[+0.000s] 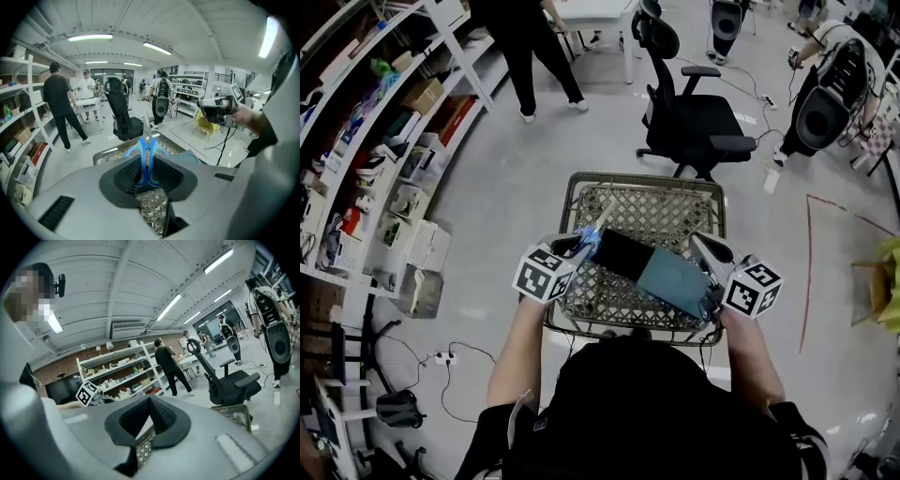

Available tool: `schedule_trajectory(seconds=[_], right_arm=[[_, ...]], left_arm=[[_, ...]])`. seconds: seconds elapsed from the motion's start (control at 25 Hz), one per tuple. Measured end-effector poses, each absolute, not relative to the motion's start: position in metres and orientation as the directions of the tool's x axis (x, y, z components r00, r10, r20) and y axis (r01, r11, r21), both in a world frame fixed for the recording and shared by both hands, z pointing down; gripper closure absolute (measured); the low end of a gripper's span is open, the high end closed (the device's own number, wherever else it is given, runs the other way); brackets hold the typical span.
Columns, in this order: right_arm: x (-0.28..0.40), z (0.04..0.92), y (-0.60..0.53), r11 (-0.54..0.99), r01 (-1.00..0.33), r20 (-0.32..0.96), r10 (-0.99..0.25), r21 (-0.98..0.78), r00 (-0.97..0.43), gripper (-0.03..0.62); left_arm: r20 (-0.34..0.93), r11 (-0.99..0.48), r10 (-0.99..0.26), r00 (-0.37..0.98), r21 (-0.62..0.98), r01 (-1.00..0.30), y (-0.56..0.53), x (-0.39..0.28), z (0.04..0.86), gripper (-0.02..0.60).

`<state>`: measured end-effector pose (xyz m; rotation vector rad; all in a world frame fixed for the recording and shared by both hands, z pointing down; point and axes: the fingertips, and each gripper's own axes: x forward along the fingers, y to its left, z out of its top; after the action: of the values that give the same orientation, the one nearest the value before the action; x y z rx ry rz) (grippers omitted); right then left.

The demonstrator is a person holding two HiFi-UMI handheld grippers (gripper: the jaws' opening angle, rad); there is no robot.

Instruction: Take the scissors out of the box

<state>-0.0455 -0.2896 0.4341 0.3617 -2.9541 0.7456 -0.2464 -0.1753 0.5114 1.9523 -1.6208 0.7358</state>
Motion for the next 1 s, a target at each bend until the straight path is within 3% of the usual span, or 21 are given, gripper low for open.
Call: schedule_trajectory(seconds=[1.0], right_arm=[[-0.104, 0.310, -0.283, 0.940, -0.150, -0.072, -0.180, -0.307, -0.981, 0.583]], left_arm=[[0.321, -0.060, -0.944, 0.077, 0.065, -0.996, -0.162, -0.287, 0.359, 0.491]])
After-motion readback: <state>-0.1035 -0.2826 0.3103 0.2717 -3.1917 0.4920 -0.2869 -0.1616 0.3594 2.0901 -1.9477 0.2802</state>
